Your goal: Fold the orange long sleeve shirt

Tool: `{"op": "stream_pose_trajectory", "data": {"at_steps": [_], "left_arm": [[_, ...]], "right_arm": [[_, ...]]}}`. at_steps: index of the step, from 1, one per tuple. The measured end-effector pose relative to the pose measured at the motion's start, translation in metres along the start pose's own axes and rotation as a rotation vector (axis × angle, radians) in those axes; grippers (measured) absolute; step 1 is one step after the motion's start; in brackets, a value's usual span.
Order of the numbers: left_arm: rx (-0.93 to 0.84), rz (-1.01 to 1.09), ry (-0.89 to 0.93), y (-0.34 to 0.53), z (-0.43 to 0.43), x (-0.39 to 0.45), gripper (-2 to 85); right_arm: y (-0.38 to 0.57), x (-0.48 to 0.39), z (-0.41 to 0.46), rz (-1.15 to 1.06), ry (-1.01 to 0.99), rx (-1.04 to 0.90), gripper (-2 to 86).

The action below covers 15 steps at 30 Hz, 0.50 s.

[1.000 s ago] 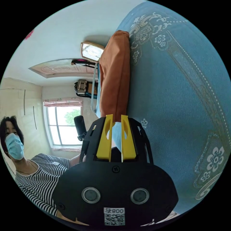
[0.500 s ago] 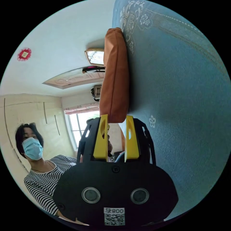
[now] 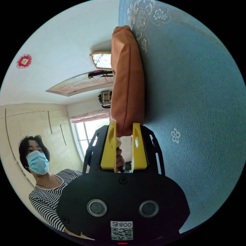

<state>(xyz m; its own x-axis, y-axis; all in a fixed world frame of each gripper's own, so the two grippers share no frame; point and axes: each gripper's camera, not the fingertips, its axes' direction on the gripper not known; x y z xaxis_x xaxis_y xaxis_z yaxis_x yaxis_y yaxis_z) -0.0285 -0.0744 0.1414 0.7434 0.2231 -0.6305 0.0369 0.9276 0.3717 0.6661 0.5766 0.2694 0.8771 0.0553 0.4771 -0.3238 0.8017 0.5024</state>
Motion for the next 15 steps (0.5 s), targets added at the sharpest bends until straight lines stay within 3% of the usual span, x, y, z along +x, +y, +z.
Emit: {"op": "stream_pose_trajectory", "data": {"at_steps": [9,15], "left_arm": [[0.292,-0.312,0.087,0.036,-0.121,-0.070,10.1],[0.395,-0.369,0.203,0.021,-0.154,-0.090,14.6]], "right_arm": [[-0.002,-0.031,0.020,-0.073,0.040,0.021,6.4],[-0.008,-0.041,0.031,-0.094,0.065,0.010,6.3]]}}
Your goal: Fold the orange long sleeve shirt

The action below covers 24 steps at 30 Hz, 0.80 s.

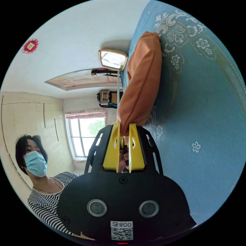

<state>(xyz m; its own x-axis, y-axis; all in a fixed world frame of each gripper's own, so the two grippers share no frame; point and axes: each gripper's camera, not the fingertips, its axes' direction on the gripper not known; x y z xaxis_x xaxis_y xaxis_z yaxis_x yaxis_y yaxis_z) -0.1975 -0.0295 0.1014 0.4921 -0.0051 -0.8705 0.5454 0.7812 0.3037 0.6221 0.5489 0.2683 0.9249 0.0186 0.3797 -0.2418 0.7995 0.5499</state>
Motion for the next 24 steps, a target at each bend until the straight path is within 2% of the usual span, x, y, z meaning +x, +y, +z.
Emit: {"op": "stream_pose_trajectory", "data": {"at_steps": [11,17,24], "left_arm": [[0.042,-0.108,0.088,-0.026,-0.023,0.001,13.0],[0.039,-0.189,0.191,0.001,-0.029,-0.007,15.9],[0.118,-0.191,0.266,-0.013,-0.019,-0.011,17.9]], "right_arm": [[0.000,0.010,0.007,0.014,-0.016,0.013,5.9],[-0.010,0.010,0.009,-0.009,-0.032,0.007,5.9],[-0.010,0.025,0.005,-0.011,-0.034,0.005,5.6]]}}
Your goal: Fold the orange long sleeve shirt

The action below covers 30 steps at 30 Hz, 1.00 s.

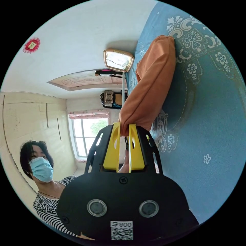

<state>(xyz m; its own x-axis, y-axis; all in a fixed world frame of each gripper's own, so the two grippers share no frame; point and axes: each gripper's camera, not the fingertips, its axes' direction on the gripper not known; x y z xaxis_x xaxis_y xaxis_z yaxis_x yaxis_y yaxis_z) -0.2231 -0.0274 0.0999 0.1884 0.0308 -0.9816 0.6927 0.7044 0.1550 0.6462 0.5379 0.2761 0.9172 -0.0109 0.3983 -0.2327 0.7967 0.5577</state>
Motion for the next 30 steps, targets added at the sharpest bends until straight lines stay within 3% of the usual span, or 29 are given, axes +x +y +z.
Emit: {"op": "stream_pose_trajectory", "data": {"at_steps": [12,19,30], "left_arm": [[-0.040,0.051,-0.143,0.023,0.017,-0.009,5.9],[-0.133,0.123,-0.222,0.080,0.033,-0.004,4.8],[-0.291,0.123,-0.307,0.211,0.019,-0.047,4.7]], "right_arm": [[0.021,0.045,-0.032,0.014,0.074,0.002,5.1],[0.058,0.065,-0.074,0.014,0.089,0.007,4.0],[0.194,0.119,-0.124,0.075,0.085,-0.023,2.9]]}}
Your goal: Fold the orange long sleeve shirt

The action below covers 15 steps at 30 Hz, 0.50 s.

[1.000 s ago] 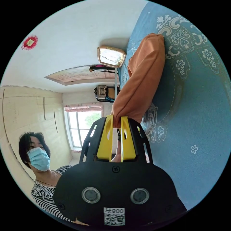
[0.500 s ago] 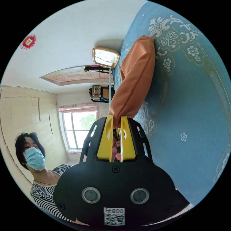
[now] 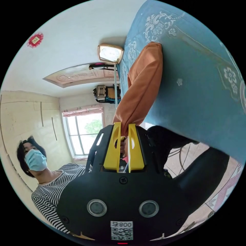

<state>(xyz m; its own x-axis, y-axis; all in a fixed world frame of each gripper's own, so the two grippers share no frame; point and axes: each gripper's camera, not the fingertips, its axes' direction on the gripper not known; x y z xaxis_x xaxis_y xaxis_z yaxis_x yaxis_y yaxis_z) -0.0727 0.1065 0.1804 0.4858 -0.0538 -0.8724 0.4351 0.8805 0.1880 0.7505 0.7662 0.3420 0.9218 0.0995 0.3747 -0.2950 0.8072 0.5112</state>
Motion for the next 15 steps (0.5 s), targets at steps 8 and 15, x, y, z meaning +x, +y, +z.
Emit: {"op": "stream_pose_trajectory", "data": {"at_steps": [8,15], "left_arm": [[-0.068,0.127,0.010,0.041,0.033,0.000,4.8],[-0.110,0.287,0.043,0.049,0.071,0.009,4.9]], "right_arm": [[0.051,0.018,-0.030,-0.067,0.031,0.046,2.3],[0.074,0.025,-0.062,-0.173,0.045,0.102,1.8]]}}
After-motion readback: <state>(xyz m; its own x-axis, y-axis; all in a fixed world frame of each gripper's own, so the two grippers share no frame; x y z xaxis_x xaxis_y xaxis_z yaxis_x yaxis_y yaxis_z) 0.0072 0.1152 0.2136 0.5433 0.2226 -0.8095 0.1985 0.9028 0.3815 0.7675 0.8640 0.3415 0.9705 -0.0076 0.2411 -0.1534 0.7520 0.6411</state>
